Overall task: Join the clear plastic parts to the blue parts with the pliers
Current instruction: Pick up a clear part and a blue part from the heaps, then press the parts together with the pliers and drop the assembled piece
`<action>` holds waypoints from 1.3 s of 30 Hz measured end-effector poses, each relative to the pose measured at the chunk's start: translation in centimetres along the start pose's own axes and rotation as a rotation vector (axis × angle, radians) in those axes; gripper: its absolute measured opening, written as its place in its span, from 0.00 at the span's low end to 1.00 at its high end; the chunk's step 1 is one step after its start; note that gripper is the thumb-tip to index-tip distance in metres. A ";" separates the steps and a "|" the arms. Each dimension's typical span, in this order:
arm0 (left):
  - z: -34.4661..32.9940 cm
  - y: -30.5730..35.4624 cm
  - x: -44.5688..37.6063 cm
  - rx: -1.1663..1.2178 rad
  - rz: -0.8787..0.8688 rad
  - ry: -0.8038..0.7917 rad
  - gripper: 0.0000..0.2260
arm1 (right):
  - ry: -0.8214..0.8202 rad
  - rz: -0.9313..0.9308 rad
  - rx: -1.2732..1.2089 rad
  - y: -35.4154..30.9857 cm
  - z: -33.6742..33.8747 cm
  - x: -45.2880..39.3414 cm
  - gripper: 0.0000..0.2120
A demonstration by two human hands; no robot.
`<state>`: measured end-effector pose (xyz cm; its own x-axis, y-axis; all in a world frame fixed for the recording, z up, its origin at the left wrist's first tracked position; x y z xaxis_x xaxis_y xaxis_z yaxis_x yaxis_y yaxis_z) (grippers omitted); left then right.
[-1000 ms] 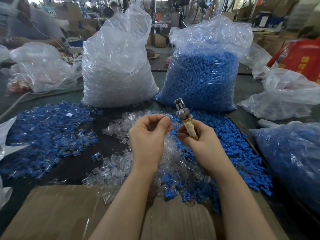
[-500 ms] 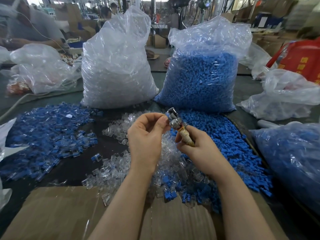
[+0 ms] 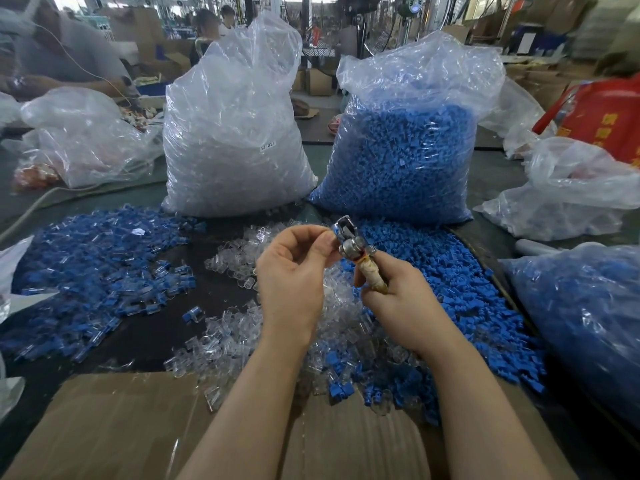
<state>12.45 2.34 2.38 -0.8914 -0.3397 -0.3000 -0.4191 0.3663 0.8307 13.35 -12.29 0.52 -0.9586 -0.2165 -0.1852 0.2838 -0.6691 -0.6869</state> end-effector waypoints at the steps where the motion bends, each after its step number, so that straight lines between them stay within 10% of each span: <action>1: 0.0 0.0 0.0 -0.004 -0.001 0.000 0.06 | 0.007 -0.001 0.004 0.0 0.0 0.0 0.04; 11: 1.1 0.7 -0.7 -0.129 0.081 -0.007 0.04 | 0.027 -0.016 0.065 0.0 -0.2 -0.1 0.05; 22: 16.8 4.3 -3.3 -1.178 0.167 0.501 0.04 | 0.112 -0.177 0.289 3.0 1.0 -0.2 0.08; 34: 15.8 2.7 -3.7 -1.191 0.638 0.000 0.19 | 0.090 -0.212 0.386 3.6 0.8 -0.4 0.05; 39: 16.7 2.3 -3.8 -1.294 0.546 0.083 0.13 | 0.064 -0.253 0.437 4.0 0.7 -0.5 0.05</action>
<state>12.03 18.96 -2.42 -0.8562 -0.4817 0.1867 0.4656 -0.5628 0.6830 14.98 -15.34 -1.62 -0.9944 0.0256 -0.1030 0.0133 -0.9328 -0.3601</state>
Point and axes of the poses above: each hand's wrist, its own x-axis away from the middle knuckle, its own z-axis out of the back of the hand, y = z × x, the point moved 5 cm from there along -x, towards the middle knuckle, and after that the axes turned 12 degrees about x, right-handed, at the moved point
